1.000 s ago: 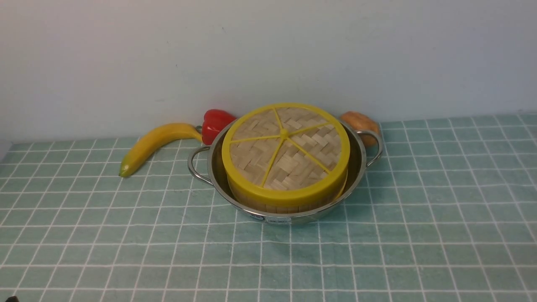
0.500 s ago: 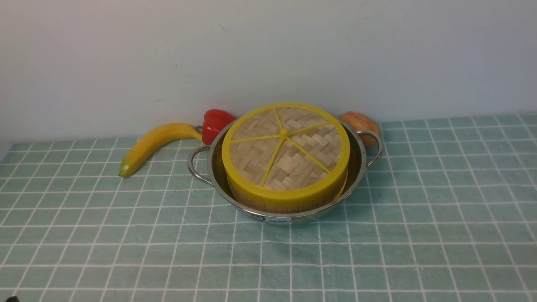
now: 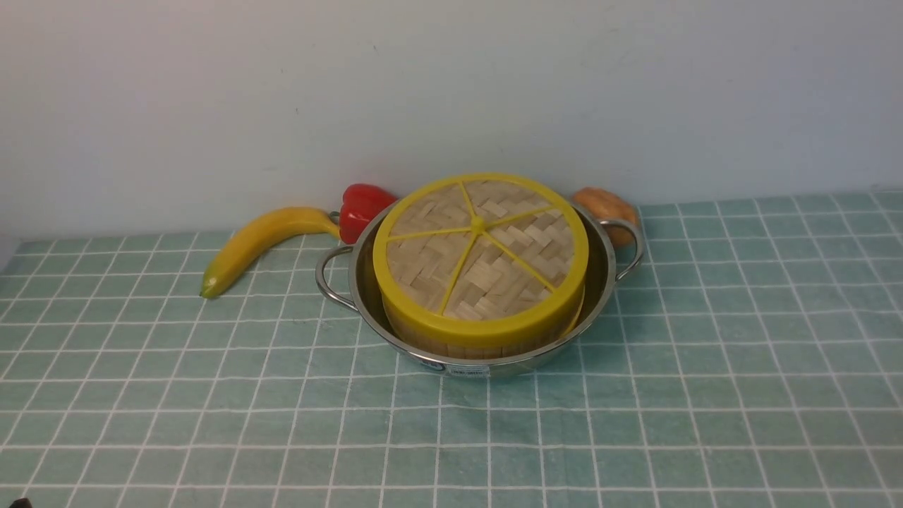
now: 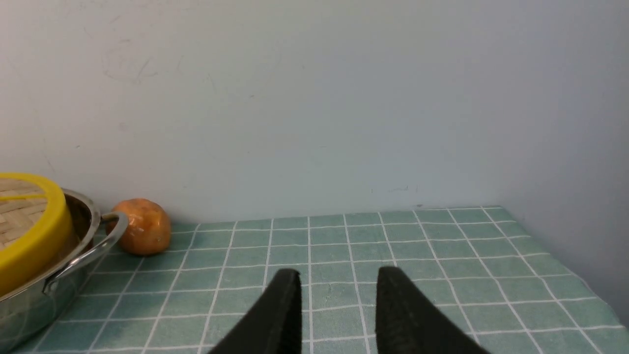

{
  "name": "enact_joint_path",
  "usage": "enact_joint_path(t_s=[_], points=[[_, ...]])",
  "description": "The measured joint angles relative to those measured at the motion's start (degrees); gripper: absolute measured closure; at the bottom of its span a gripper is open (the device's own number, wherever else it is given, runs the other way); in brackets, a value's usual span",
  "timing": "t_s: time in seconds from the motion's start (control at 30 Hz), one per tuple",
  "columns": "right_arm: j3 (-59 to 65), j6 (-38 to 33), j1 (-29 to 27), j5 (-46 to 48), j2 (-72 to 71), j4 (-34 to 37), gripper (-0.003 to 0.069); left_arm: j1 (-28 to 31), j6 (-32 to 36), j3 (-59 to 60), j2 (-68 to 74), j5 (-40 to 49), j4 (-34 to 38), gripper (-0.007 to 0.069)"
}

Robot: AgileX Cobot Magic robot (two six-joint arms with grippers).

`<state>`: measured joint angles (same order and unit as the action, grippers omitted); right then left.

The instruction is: Place the steamer in the pot on the blue tablecloth, and put the lid on the steamer.

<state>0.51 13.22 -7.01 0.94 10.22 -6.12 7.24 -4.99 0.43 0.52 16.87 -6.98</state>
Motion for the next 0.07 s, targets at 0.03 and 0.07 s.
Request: enact_joint_path(t_s=[0.03, 0.07], points=[[0.0, 0.0, 0.0, 0.0, 0.0, 0.0, 0.0419, 0.0, 0.0, 0.0, 0.0, 0.0, 0.0, 0.0382], [0.0, 0.0, 0.0, 0.0, 0.0, 0.0, 0.0419, 0.0, 0.0, 0.0, 0.0, 0.0, 0.0, 0.0382]])
